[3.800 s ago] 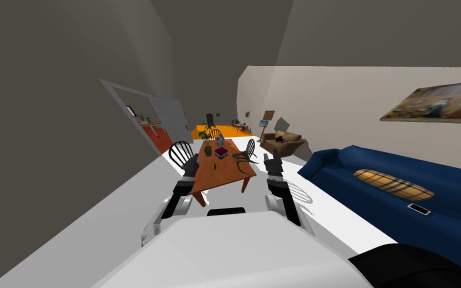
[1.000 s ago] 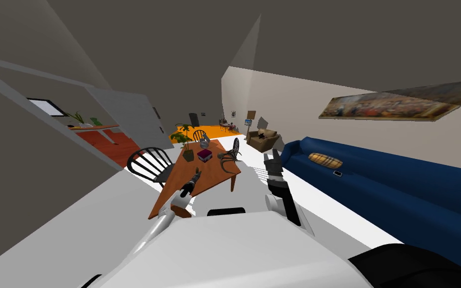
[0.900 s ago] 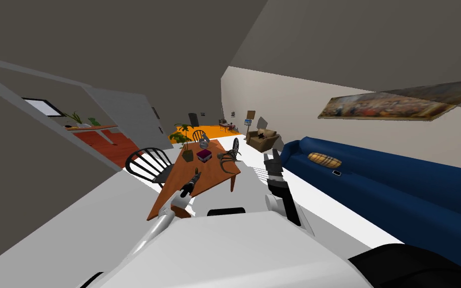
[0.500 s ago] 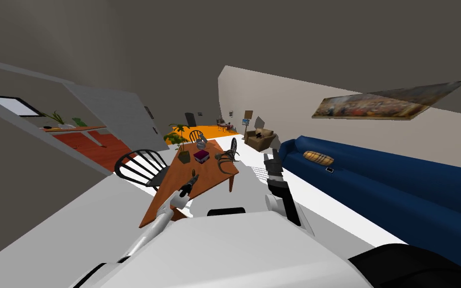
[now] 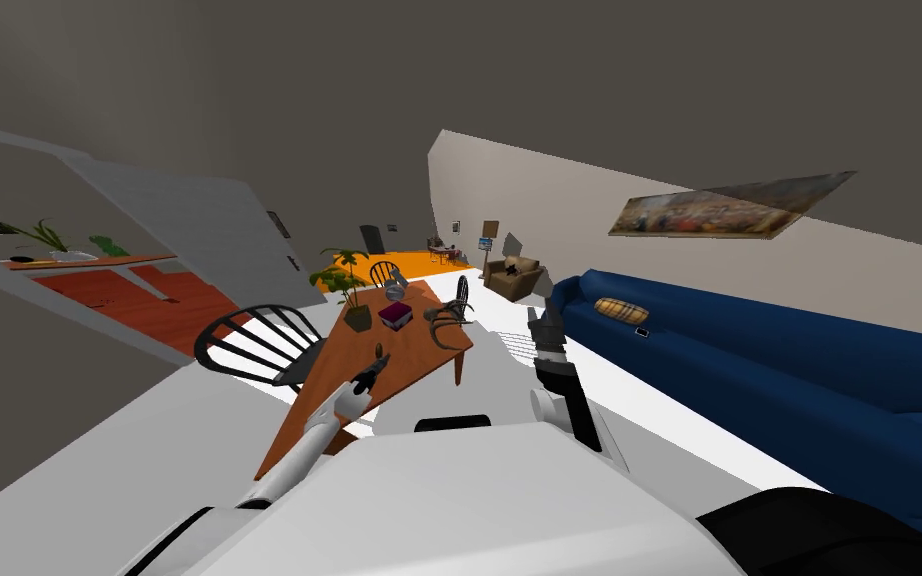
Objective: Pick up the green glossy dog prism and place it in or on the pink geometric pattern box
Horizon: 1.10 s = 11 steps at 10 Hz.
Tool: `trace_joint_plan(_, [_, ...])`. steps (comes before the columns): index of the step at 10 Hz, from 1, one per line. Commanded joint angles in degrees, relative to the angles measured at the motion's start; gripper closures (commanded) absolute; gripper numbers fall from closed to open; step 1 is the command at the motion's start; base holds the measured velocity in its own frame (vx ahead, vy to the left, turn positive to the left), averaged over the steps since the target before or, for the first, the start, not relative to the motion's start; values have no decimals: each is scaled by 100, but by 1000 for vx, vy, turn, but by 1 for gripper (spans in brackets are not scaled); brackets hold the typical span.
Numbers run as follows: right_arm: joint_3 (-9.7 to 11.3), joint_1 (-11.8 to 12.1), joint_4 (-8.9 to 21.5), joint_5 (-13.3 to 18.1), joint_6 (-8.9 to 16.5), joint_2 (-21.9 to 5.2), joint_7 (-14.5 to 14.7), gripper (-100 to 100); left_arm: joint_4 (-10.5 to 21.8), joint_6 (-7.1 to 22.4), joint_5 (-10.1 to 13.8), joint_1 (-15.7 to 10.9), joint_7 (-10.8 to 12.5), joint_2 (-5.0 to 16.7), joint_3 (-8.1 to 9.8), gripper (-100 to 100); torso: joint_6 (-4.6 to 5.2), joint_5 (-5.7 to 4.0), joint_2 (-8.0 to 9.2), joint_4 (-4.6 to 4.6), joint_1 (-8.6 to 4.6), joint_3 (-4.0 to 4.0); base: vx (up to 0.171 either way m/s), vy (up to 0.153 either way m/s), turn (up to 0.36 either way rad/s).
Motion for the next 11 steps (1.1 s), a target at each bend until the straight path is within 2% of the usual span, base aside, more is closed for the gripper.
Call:
trace_joint_plan(1, [0, 0, 0, 0, 0, 0, 0, 0, 286, 75, -76, -105, -127, 139, -21, -100, 0, 0, 0, 0, 0, 0, 36, -15, -187])
trace_joint_plan(4, [0, 0, 0, 0, 0, 0, 0, 0, 868, 136, -167, -335, -332, 439, -77, -100, -1, -1, -8, -2, -5, -4, 47, -20, -159])
trace_joint_plan(5, [0, 0, 0, 0, 0, 0, 0, 0, 896, 136, -167, -335, -332, 439, -77, -100, 0, -1, -8, -1, -3, -5, 27, 0, -57])
trace_joint_plan(8, [0, 0, 0, 0, 0, 0, 0, 0, 1303, 153, -228, -495, -490, 656, -119, -100, -2, 1, 2, 0, 2, 1, 22, -3, -104])
trace_joint_plan(11, [-1, 0, 0, 0, 0, 0, 0, 0, 1467, 152, -253, -559, -558, 741, -137, -100, -3, 1, 5, 1, 2, 3, 14, 0, -46])
